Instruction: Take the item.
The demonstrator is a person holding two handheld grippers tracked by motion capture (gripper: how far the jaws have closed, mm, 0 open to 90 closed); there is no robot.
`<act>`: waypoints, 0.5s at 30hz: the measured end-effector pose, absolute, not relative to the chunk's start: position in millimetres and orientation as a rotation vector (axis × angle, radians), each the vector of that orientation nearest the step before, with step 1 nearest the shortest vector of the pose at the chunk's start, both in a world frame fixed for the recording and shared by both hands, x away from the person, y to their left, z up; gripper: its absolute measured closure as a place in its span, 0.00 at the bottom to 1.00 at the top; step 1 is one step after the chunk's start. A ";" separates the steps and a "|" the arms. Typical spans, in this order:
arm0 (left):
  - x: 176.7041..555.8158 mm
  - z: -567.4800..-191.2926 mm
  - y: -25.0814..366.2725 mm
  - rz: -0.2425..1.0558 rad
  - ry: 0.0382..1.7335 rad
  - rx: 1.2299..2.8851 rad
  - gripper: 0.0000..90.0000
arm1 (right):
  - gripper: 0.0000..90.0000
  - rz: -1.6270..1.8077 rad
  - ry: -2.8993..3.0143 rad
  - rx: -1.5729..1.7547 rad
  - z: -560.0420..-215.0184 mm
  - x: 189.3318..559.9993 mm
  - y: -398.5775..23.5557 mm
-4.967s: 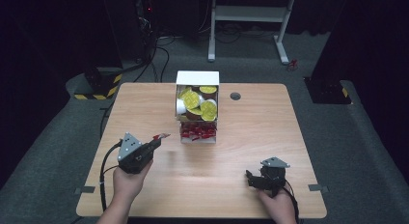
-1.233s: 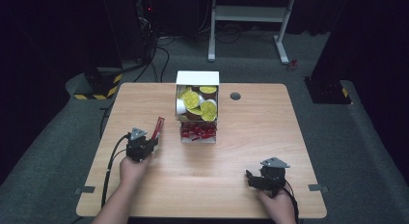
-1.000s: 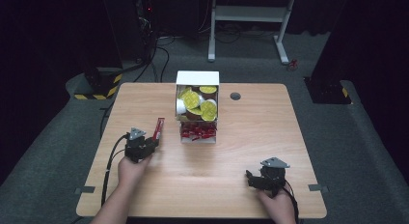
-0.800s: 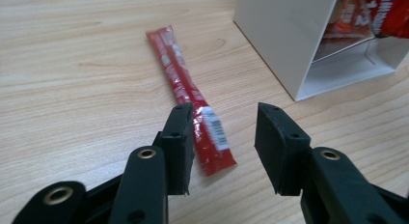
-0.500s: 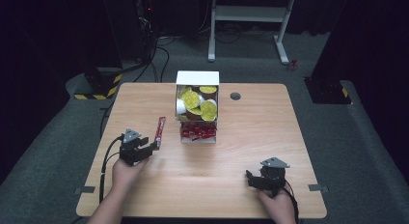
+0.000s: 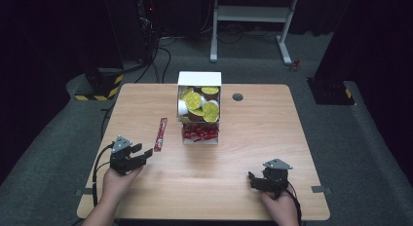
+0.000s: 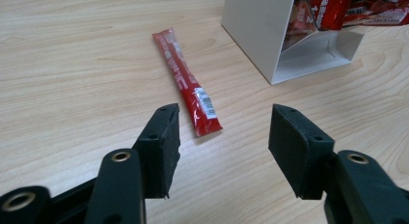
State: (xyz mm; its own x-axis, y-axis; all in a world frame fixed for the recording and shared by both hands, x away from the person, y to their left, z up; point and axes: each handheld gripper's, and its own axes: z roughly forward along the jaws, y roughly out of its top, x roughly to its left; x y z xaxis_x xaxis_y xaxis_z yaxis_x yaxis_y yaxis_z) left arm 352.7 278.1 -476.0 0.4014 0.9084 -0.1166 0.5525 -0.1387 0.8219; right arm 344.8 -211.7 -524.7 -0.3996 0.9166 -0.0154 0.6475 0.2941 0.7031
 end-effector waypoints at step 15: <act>330.1 -498.1 302.1 0.517 1.307 1.894 0.41 | 0.14 0.870 2.150 1.402 -524.7 344.6 -211.7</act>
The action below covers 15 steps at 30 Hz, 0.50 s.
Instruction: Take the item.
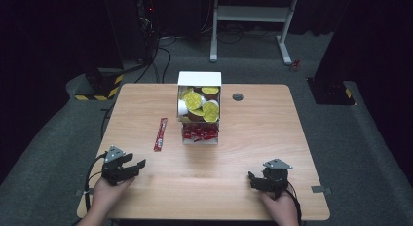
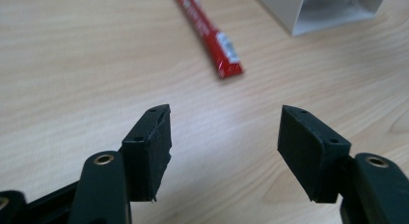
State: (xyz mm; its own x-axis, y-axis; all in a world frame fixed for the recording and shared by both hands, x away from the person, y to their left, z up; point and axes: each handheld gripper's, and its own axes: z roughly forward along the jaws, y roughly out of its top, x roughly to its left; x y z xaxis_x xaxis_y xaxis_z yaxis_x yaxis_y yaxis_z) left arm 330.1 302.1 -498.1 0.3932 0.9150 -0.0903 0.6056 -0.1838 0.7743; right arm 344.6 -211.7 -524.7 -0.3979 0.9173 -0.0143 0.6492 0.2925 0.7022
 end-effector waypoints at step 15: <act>305.1 -529.9 314.4 0.587 1.284 1.998 0.26 | 0.14 0.872 2.151 1.402 -524.7 344.6 -211.8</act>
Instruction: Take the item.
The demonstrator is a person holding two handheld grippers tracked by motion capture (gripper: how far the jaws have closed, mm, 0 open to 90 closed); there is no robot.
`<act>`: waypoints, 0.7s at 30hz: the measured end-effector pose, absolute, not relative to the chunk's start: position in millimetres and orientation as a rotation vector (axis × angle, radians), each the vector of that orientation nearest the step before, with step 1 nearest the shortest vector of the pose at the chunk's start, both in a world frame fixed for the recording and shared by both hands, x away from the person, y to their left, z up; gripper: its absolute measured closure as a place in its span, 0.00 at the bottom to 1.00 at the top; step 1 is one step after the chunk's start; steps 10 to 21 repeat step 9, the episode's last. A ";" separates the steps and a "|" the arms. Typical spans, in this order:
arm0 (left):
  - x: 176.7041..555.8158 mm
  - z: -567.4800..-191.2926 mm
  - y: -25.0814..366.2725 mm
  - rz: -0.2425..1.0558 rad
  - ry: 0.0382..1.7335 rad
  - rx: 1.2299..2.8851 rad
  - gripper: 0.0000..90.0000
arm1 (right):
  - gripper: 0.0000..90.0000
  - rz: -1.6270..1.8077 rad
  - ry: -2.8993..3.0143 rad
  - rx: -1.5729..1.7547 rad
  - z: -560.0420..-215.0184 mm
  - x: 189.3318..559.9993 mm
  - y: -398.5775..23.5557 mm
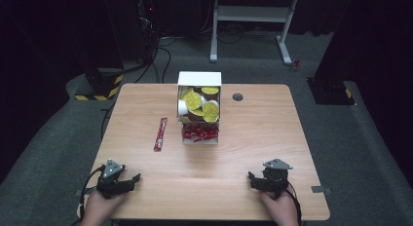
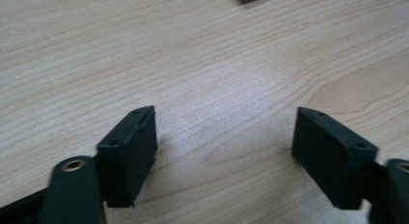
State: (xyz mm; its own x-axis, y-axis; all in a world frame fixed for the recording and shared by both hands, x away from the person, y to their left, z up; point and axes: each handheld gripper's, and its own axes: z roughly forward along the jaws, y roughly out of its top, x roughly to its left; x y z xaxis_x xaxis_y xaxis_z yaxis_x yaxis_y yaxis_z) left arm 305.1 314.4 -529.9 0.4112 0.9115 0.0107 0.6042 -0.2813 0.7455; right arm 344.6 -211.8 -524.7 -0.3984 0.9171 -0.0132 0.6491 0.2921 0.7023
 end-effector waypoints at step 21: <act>306.2 -530.5 314.1 0.576 1.309 1.994 0.17 | 0.14 0.875 2.146 1.406 -524.8 343.9 -211.6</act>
